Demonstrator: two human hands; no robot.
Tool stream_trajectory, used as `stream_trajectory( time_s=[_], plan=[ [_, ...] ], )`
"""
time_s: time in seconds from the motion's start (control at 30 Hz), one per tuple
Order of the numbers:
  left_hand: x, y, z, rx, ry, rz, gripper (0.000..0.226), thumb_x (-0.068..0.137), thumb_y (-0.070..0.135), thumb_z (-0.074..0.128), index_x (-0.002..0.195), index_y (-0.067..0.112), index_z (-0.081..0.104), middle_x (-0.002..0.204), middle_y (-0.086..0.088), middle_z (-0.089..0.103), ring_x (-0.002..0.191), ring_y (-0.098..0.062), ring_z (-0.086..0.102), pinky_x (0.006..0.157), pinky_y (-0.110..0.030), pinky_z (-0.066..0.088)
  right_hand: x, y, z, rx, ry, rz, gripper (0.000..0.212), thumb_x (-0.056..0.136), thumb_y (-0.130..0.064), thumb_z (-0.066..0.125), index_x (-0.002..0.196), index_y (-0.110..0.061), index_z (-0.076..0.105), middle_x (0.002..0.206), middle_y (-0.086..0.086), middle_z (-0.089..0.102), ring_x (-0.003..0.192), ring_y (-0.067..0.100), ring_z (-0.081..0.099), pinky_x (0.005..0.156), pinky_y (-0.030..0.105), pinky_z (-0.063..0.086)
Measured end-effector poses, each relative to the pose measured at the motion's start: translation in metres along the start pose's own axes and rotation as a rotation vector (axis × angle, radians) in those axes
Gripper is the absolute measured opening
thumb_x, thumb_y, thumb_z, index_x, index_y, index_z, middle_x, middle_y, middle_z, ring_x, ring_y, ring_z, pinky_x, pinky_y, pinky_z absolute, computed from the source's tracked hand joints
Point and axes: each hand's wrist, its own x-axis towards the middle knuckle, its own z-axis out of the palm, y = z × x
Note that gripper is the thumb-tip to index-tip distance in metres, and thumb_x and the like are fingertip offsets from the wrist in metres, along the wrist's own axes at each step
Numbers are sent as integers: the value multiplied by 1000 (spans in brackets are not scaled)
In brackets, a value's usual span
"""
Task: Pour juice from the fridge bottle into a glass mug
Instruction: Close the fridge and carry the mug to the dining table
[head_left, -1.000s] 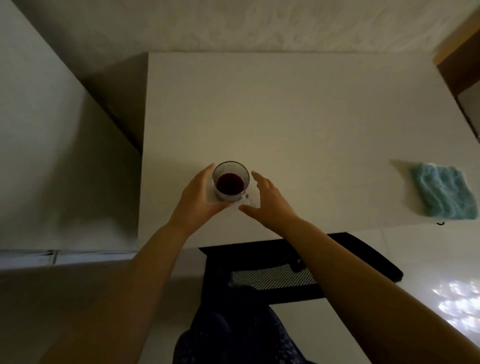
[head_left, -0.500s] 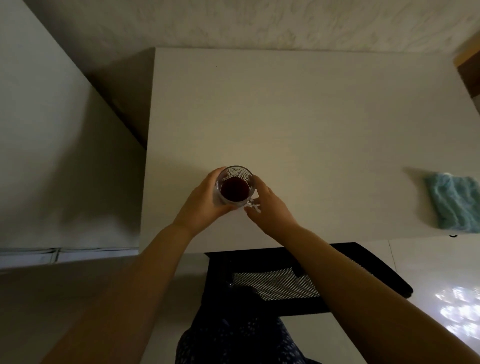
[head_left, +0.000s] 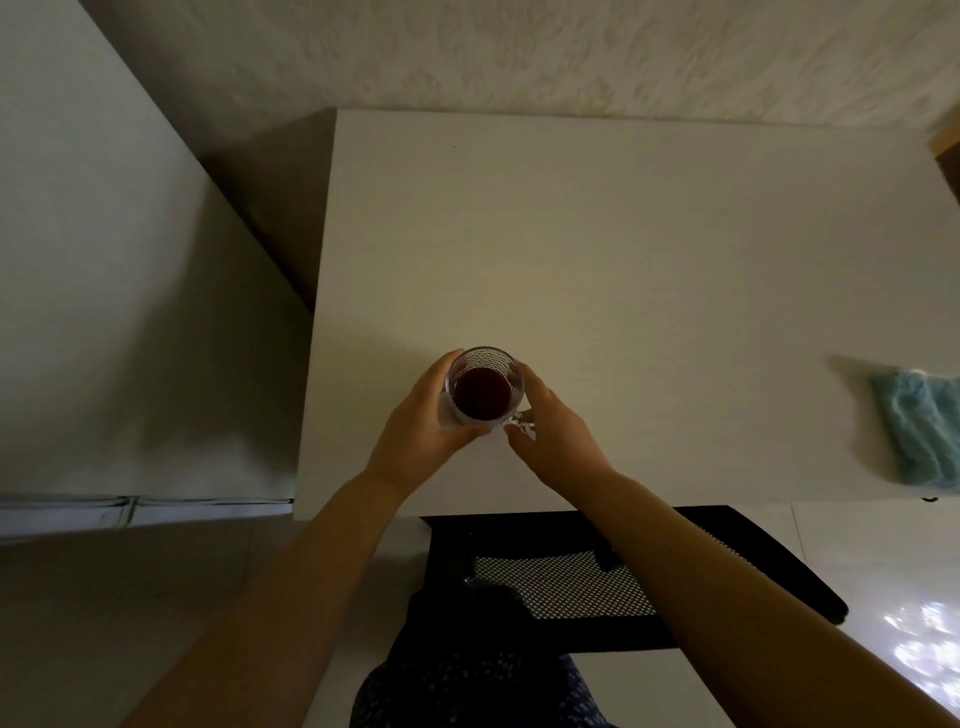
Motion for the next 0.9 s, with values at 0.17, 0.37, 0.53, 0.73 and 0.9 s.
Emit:
stream_trajectory(
  time_s=[0.17,0.37,0.53,0.73,0.9],
  plan=[
    [-16,10,-14,20,79,48,83,74,35,78,141,22,32,140,4,47,127,-8,44,102,-23,41,-7,-19,-3,-16,5,-95,70,89,-20,57,145,-35,17,140,2,47,103,14,60,88,30,47],
    [-56,32,-44,35,273,54,85,70,39,80,139,23,35,138,6,48,124,-6,45,101,-30,44,-20,-63,-14,-44,-45,-272,66,89,-21,57,144,-36,22,135,0,53,96,11,59,85,28,46],
    [-116,55,-65,-23,454,28,82,71,38,81,138,26,36,137,8,48,125,-9,46,99,-32,46,-45,-107,-11,-76,-107,-454,59,88,-33,59,140,-37,30,130,-5,57,89,5,57,87,30,49],
    [-219,83,-77,-64,720,-52,86,64,43,83,135,30,36,132,11,49,118,-3,52,89,-21,49,-95,-158,11,-102,-289,-691,54,86,-42,56,136,-38,36,130,-6,57,106,19,59,95,38,46],
    [-310,88,-80,-181,957,-152,83,62,28,87,132,28,42,126,3,58,113,-14,58,89,-35,53,-147,-198,52,-168,-508,-851,56,88,-32,58,139,-27,35,131,1,55,116,20,54,94,28,42]
  ],
)
